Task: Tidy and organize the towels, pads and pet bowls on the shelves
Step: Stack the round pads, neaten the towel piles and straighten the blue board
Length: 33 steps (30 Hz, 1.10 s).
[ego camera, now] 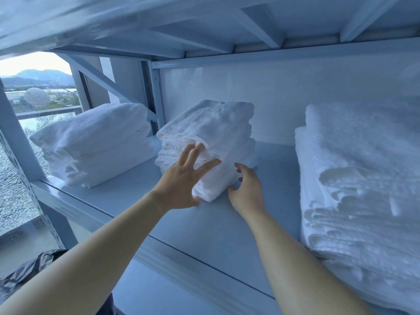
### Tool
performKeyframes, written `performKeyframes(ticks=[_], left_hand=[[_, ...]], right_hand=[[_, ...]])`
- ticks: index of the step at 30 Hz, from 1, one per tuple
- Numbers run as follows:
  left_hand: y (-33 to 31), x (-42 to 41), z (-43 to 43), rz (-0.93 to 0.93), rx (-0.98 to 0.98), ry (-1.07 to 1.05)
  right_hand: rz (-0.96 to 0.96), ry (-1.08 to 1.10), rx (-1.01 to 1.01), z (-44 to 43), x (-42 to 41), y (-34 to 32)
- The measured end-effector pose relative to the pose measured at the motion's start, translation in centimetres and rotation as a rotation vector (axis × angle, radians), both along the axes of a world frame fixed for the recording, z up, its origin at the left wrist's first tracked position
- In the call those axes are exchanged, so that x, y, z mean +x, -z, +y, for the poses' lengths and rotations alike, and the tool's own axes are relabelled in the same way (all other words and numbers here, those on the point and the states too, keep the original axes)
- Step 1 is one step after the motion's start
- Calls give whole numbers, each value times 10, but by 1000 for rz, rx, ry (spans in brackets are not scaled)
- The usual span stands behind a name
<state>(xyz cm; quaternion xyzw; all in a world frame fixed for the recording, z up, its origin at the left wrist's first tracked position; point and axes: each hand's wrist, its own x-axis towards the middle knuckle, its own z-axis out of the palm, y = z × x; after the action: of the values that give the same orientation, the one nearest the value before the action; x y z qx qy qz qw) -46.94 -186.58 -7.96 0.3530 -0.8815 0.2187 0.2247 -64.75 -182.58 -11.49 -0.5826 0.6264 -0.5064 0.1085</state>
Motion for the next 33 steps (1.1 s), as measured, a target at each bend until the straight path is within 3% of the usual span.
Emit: performKeyframes(ticks=[13,22,33], left_hand=[[3,-23,-12,-21,-152,-122],[-2,-3,-17,32,-191,-59],[6,54,19,67,-180,-75]], right_hand=[[11,24,13,-2,0,2],[118,8,40,-11,-5,-12],[121,-267,-11,-15,26,-19]])
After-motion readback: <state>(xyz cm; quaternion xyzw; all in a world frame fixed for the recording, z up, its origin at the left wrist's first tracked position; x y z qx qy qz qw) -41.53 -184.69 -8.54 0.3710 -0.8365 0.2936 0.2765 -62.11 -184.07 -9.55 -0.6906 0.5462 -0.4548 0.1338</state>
